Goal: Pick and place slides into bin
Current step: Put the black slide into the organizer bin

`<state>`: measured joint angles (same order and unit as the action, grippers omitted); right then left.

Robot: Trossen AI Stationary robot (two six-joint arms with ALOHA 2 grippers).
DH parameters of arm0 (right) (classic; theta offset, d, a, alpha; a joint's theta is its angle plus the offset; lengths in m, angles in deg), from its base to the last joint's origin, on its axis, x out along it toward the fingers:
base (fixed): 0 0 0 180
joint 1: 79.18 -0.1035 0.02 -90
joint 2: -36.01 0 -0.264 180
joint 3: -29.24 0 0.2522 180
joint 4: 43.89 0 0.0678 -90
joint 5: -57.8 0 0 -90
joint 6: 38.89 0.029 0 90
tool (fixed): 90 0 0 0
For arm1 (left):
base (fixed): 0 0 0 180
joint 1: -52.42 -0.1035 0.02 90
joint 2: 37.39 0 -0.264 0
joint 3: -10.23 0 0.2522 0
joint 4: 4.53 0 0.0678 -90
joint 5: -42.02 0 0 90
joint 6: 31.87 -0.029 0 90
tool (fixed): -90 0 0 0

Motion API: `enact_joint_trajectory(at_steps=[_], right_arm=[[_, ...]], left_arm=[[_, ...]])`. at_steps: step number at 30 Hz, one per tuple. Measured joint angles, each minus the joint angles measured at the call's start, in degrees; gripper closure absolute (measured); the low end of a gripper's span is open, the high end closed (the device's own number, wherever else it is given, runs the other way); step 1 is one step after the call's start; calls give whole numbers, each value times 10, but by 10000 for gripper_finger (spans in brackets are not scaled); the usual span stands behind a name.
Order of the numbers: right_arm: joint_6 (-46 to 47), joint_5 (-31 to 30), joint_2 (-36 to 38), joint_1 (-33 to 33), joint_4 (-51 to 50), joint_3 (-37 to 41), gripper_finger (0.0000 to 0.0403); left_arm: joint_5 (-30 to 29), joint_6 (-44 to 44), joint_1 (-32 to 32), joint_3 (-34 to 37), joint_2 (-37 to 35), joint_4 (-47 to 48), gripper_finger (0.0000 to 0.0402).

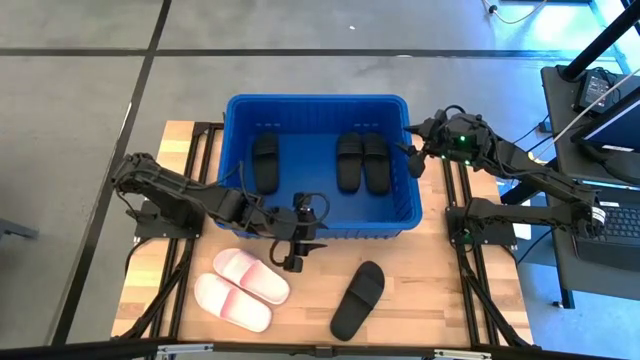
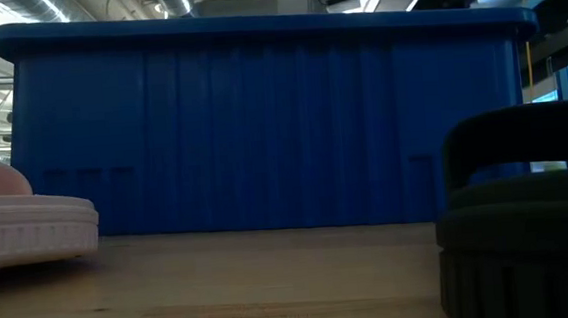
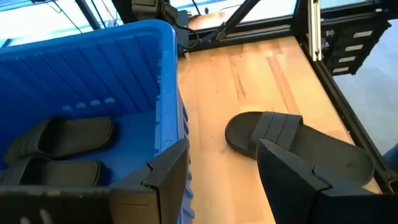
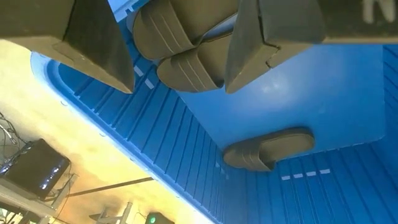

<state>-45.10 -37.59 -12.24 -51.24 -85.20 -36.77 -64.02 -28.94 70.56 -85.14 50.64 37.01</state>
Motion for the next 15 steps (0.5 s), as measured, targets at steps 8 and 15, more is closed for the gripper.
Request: enact_joint_trajectory(at_steps=[8, 15], right_arm=[[1, 0, -2, 0, -15, 0, 152], [0, 0, -6, 0, -29, 0, 152]], left_arm=[[-23, 0, 8, 0, 0, 0, 218], [-49, -4, 12, -1, 11, -8, 218]])
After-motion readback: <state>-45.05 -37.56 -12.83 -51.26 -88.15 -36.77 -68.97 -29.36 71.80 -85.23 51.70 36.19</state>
